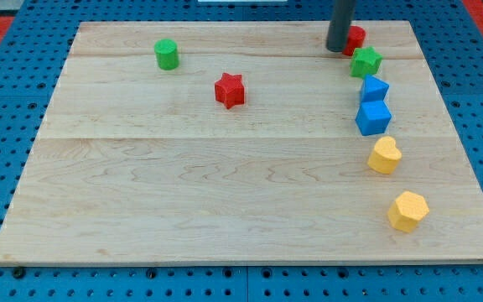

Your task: Push the green circle closer to the red circle

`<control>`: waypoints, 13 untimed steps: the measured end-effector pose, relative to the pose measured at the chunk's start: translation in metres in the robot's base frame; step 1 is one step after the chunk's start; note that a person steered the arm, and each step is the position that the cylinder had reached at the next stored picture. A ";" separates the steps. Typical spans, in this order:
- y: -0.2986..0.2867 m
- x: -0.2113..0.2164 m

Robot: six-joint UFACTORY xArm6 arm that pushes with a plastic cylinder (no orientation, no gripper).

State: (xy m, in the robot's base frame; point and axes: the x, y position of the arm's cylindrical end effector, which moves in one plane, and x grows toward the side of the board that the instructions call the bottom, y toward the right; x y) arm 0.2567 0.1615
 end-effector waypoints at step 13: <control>-0.174 0.027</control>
State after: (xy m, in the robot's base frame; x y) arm 0.2839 -0.0124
